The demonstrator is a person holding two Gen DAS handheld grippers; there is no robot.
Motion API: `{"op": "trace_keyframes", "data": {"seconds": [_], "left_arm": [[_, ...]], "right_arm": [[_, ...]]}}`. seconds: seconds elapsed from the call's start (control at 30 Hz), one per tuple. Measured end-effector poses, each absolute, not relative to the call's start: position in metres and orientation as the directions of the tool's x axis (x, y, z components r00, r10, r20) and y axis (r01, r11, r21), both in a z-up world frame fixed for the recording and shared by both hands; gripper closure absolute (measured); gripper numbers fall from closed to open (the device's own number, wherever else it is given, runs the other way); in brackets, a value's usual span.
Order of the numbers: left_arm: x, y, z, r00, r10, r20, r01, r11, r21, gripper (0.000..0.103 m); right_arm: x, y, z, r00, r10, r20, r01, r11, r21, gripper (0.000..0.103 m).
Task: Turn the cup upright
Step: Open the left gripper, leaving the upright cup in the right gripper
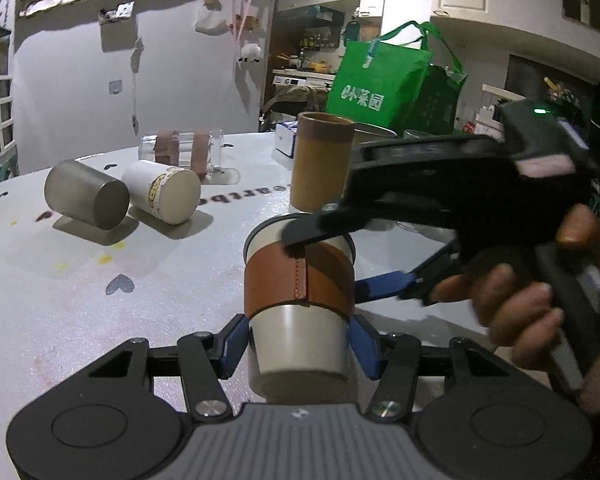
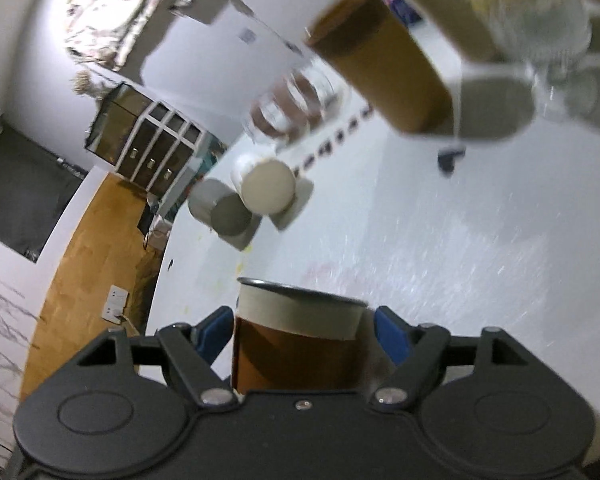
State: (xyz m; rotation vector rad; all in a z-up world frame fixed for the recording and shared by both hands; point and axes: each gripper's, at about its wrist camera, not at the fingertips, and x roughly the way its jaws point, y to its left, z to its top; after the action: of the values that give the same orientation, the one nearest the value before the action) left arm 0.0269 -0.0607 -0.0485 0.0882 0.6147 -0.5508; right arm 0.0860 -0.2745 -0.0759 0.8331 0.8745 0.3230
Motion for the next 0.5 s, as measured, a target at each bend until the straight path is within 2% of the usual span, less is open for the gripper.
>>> {"op": "trace_keyframes", "data": {"seconds": [0.27, 0.5], "left_arm": [[0.023, -0.061, -0.048, 0.661, -0.5, -0.559, 0.548, 0.831, -0.096, 0.046], [0.022, -0.074, -0.051, 0.667, -0.503, -0.55, 0.546, 0.832, -0.1, 0.037]], "right_arm": [[0.081, -0.262, -0.07, 0.619, 0.569, -0.541, -0.015, 0.698, 0.716, 0.026], [0.053, -0.248, -0.038, 0.746, 0.44, -0.5, -0.221, 0.871, 0.438, 0.026]]}}
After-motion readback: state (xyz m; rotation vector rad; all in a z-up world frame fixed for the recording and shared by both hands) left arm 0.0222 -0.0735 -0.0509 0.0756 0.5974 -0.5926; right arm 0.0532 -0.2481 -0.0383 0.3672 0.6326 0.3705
